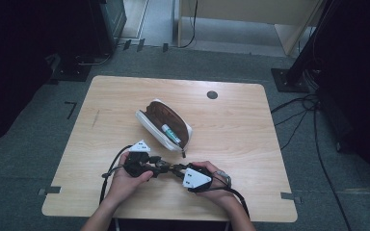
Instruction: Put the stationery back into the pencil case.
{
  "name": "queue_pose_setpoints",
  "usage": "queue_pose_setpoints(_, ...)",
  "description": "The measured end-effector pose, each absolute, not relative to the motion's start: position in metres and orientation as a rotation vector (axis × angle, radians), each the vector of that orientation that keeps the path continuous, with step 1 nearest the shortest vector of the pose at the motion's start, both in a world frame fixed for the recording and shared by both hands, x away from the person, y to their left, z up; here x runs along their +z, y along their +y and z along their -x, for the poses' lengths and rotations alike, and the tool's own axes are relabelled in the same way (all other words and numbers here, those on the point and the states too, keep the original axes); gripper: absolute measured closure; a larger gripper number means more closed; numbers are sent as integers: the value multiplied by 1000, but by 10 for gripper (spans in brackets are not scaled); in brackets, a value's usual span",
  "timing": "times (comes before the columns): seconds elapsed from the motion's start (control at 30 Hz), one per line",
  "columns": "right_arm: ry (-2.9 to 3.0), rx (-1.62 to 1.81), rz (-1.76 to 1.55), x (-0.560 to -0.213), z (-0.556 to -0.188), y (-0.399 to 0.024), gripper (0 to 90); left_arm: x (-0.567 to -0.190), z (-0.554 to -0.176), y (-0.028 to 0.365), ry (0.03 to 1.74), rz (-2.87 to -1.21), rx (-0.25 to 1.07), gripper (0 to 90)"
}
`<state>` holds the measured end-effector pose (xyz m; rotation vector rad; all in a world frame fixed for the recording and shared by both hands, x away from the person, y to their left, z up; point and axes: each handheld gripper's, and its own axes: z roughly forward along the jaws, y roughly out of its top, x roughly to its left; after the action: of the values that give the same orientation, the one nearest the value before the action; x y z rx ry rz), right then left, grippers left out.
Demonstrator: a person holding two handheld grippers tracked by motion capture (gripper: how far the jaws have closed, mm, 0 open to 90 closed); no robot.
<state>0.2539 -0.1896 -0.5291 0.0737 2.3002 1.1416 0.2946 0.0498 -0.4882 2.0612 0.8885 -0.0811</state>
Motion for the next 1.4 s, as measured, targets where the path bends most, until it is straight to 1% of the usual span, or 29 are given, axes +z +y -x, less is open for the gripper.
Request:
queue_pose_setpoints(0.1, 2300, 1158, -97, -528, -255, -190, 786, -488, -294, 49, 886, -2073, -64, 408)
queue_pose_setpoints(0.23, 2310, 1162, -116, -528, -256, -192, 789, -489, -294, 48, 878, -2084, -51, 408)
queue_pose_setpoints(1.4, 2285, 1156, -138, -528, -255, -189, 770, -490, -294, 48, 892, -2061, -96, 416)
